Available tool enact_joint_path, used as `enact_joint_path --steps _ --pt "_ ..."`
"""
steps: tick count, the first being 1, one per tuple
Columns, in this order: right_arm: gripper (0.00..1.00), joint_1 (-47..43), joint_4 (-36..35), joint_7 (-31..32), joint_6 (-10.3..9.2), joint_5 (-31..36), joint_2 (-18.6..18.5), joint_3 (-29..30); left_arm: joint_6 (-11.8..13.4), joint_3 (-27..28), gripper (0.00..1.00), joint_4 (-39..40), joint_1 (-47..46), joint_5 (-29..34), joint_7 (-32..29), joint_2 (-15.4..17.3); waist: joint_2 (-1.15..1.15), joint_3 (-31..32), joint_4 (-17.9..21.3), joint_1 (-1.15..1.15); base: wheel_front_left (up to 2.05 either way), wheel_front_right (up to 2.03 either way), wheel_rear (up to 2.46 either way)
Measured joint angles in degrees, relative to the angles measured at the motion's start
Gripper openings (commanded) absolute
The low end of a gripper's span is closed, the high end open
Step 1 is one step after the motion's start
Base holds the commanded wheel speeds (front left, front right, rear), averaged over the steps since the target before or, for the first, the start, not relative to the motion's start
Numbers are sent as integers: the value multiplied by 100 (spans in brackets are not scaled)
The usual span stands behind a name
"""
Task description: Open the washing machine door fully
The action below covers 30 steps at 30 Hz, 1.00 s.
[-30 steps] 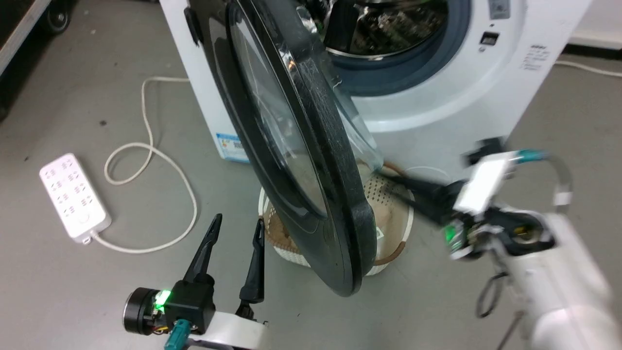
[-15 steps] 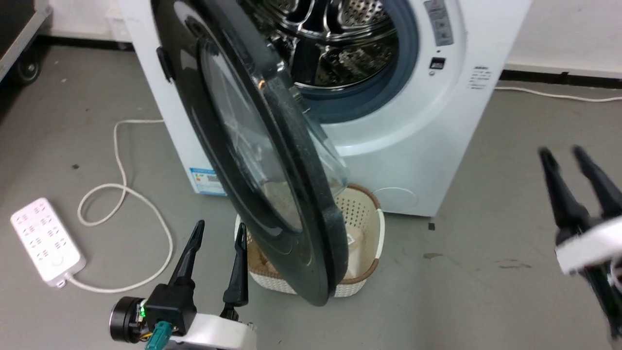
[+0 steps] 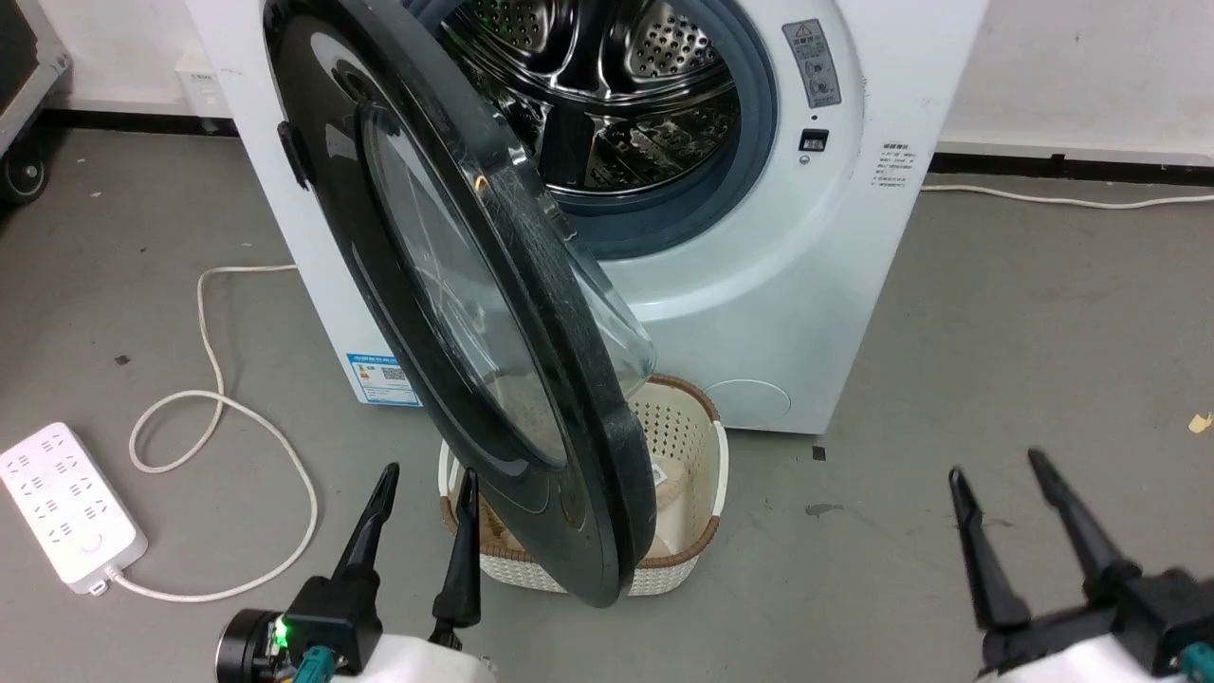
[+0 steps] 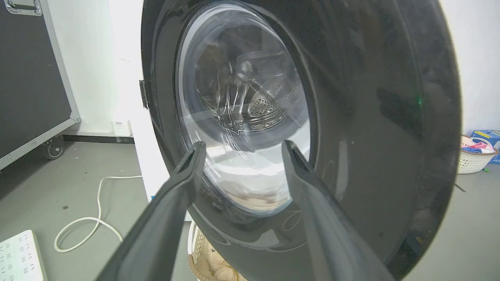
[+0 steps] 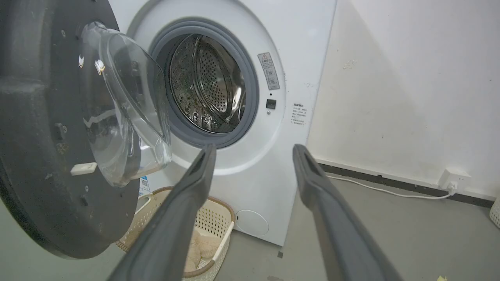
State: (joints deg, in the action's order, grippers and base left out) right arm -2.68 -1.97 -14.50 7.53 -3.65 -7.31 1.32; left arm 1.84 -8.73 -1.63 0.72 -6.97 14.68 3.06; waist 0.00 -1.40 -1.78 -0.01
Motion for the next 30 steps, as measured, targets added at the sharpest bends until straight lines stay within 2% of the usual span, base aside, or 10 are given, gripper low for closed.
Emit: enact_joint_path --steps 5,16,17,18,19,24,25,30 --pt "100 -269 -21 -22 0 81 256 51 2 4 100 -45 62 73 0 -1 0 77 1 0 0 0 0" --pt "100 -315 -34 -24 0 60 383 115 -1 -43 100 -69 142 135 0 -7 0 84 79 1 0 0 0" --pt "100 -315 -31 -24 0 55 386 115 -2 -52 80 -69 142 135 0 -7 0 80 80 1 0 0 0" --pt "100 -314 -30 -24 0 51 387 112 -30 -74 6 -71 142 134 0 -7 0 73 79 1 0 0 0" --pt "100 -311 -29 -24 0 41 391 111 -77 -105 0 -80 142 134 0 -7 0 65 76 1 0 0 0" --pt "100 -294 -1 -24 0 13 403 90 -118 -129 0 34 132 125 0 -16 0 41 61 1 0 0 0" --pt "100 -291 23 -24 0 2 412 100 -23 -32 0 419 10 52 0 -18 0 38 57 1 0 0 0" --pt "100 -288 66 -24 0 -32 414 137 211 29 0 1351 -502 -99 2 -18 0 73 55 1 0 0 0"
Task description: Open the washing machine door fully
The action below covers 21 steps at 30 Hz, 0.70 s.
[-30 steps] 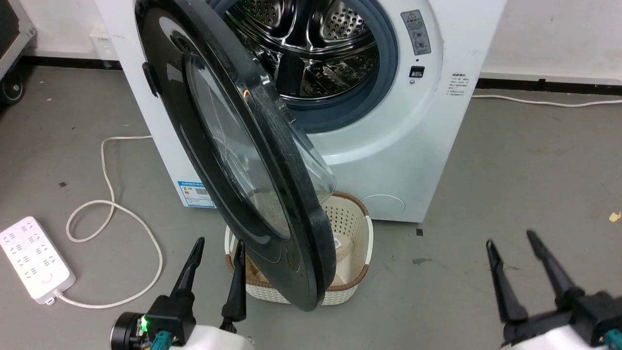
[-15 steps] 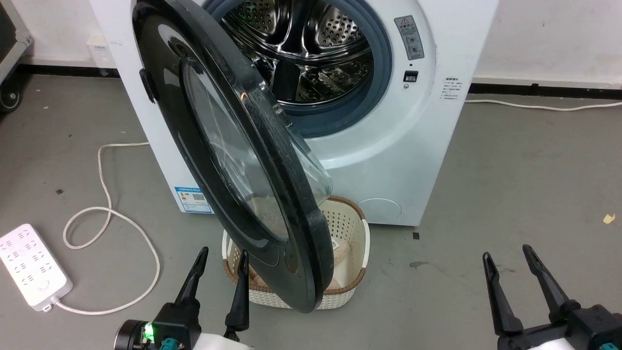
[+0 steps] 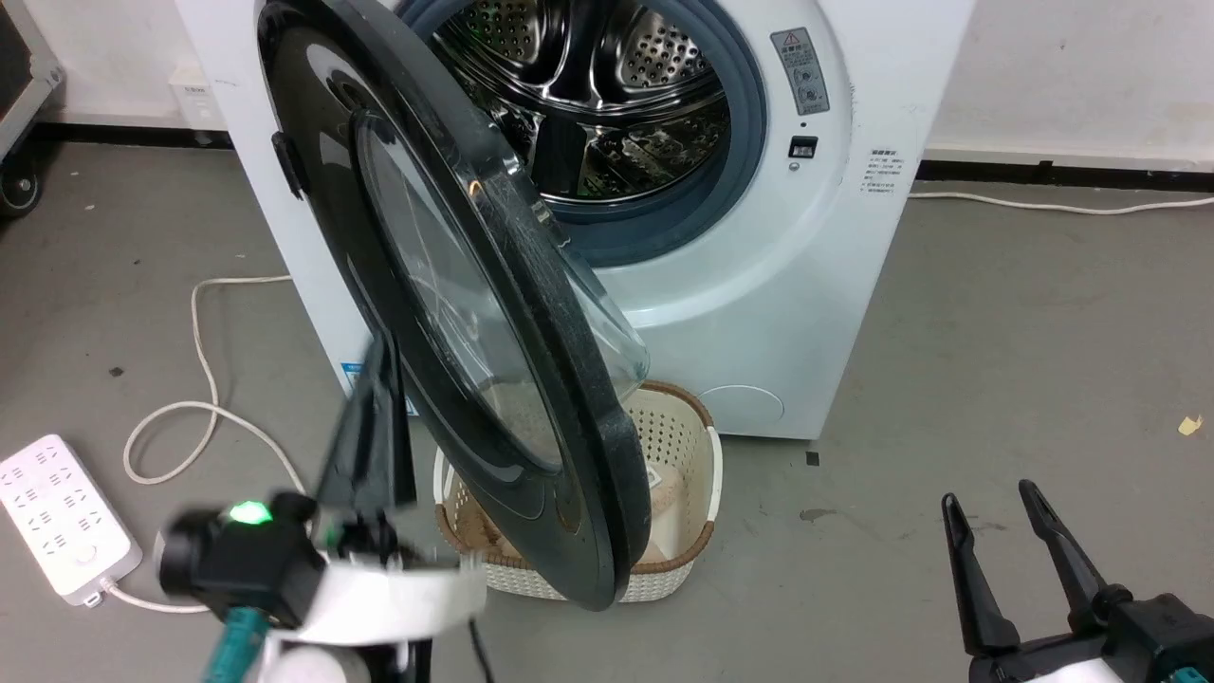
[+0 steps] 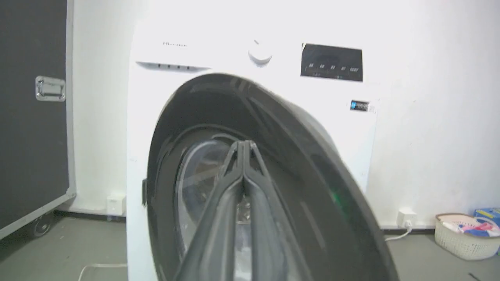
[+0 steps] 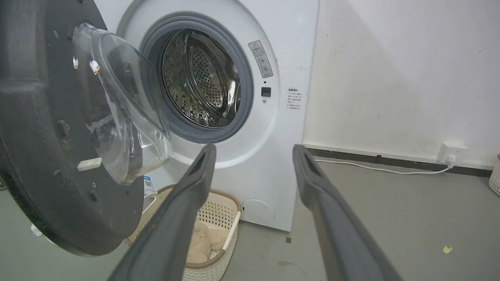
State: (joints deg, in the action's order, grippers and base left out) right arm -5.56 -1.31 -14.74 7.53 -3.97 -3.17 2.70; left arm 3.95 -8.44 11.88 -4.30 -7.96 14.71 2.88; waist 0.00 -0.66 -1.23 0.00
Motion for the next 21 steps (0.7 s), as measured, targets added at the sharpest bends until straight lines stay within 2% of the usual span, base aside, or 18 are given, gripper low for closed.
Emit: enact_joint_path --steps 4,11,17,21 --pt "100 3 44 0 0 -13 2 27 112 -240 0 565 -567 -40 5 1 0 20 2 0 0 0 0" --pt "100 10 81 0 0 -67 3 -10 224 -1321 0 698 -1462 -123 -370 -1 0 35 44 0 0 0 0" --pt "100 13 118 -1 0 -116 7 -36 355 -2366 0 285 -1732 -286 -791 -7 0 -26 99 0 0 0 0" --pt "100 18 127 -1 0 -126 7 -51 508 -2832 0 -205 -1738 -482 -875 -9 0 -101 131 0 0 0 0"
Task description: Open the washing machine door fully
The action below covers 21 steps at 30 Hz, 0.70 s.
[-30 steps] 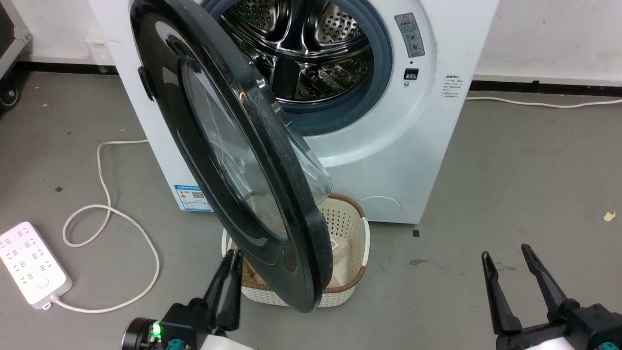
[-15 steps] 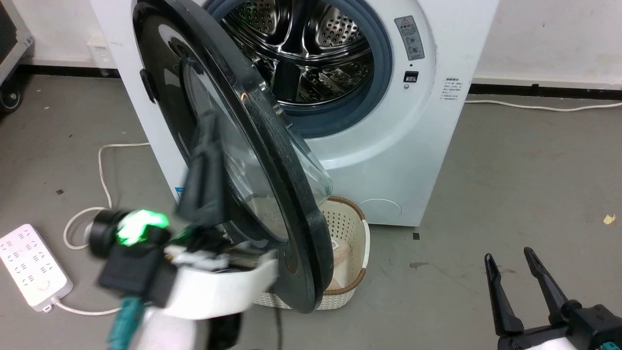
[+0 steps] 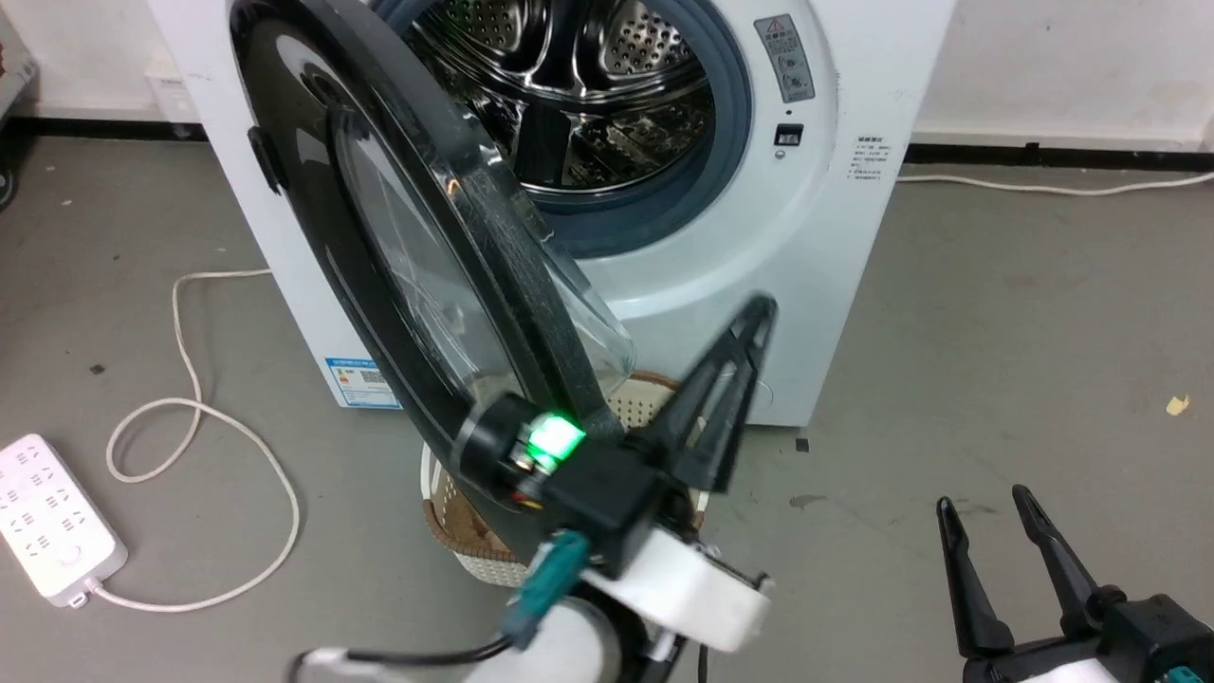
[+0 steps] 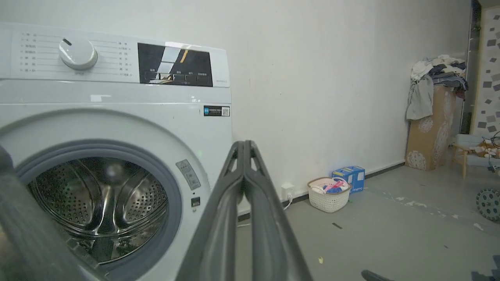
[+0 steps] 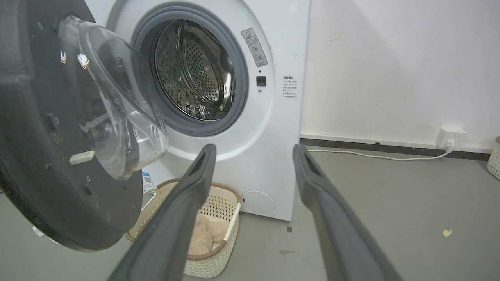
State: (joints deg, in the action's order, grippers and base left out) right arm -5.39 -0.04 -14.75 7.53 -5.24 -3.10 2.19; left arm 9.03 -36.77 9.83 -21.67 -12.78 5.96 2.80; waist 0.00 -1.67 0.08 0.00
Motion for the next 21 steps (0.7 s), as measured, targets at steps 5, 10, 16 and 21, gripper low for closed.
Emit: enact_joint_path --steps 5,10,16,21 --pt "100 36 21 0 0 -42 2 12 60 -411 0 -783 31 -303 -88 0 0 -96 34 0 0 0 0" --pt "100 68 31 0 0 -54 2 24 200 -531 0 -1552 173 -630 -7 0 0 -167 46 0 0 0 0" --pt "100 68 63 1 0 -85 2 20 424 -422 0 -2290 227 -803 290 -1 0 -195 -6 0 0 0 0" --pt "100 64 86 0 0 -91 3 13 494 -316 0 -2540 332 -911 530 -23 0 -178 -154 0 0 0 0"
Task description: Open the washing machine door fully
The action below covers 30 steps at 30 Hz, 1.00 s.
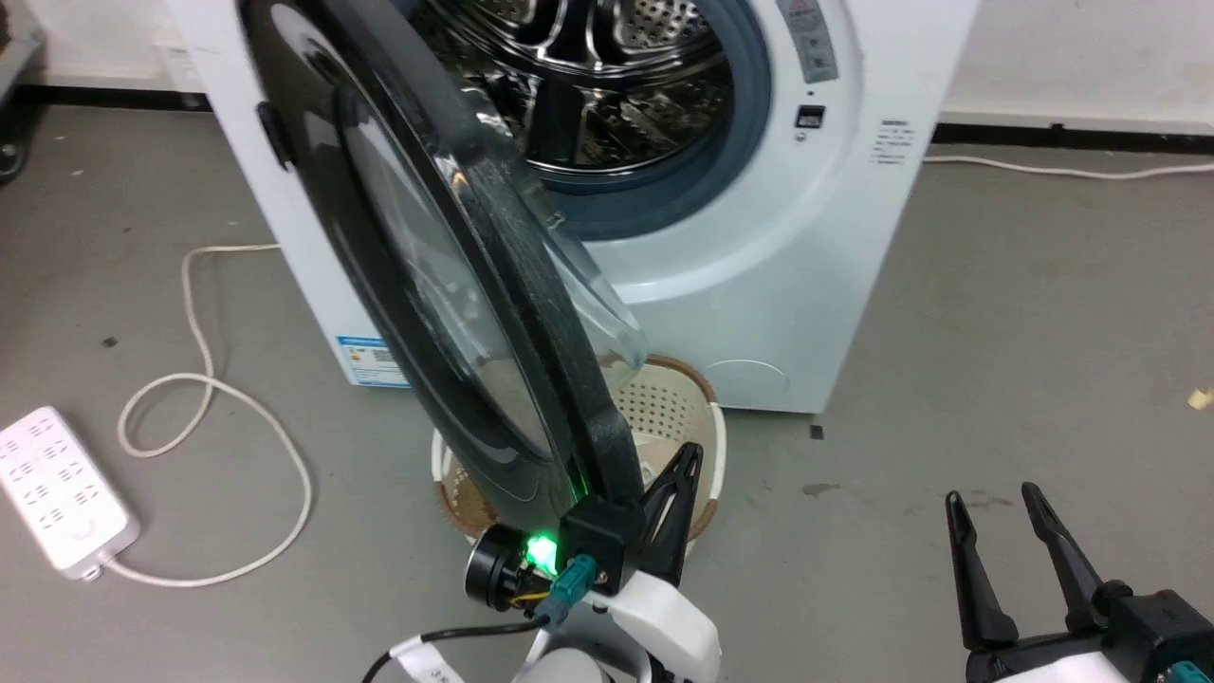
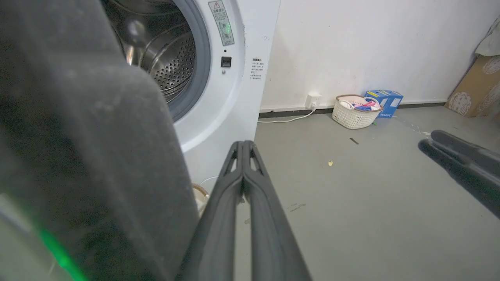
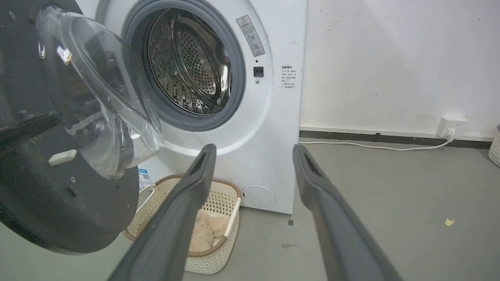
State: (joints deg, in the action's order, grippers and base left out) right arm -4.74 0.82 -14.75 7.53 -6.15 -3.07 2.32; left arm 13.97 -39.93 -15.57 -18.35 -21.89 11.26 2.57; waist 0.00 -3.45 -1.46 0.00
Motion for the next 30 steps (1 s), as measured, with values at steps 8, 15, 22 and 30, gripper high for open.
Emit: enact_joint_path --steps 8,15,22,30 --pt "100 -19 52 0 0 -57 2 29 14 -3 0 53 348 -4 176 98 0 81 -485 -1 0 0 0" --pt "100 -74 126 0 0 -101 7 13 158 14 0 497 727 11 190 421 0 161 -1129 -1 0 0 0" --pt "100 -84 207 0 0 -124 10 -9 361 203 0 915 973 -2 91 743 0 202 -1853 -1 0 0 0" --pt "100 -62 252 0 0 -79 11 -103 515 604 0 1087 1009 -219 36 934 0 115 -2543 -1 0 0 0"
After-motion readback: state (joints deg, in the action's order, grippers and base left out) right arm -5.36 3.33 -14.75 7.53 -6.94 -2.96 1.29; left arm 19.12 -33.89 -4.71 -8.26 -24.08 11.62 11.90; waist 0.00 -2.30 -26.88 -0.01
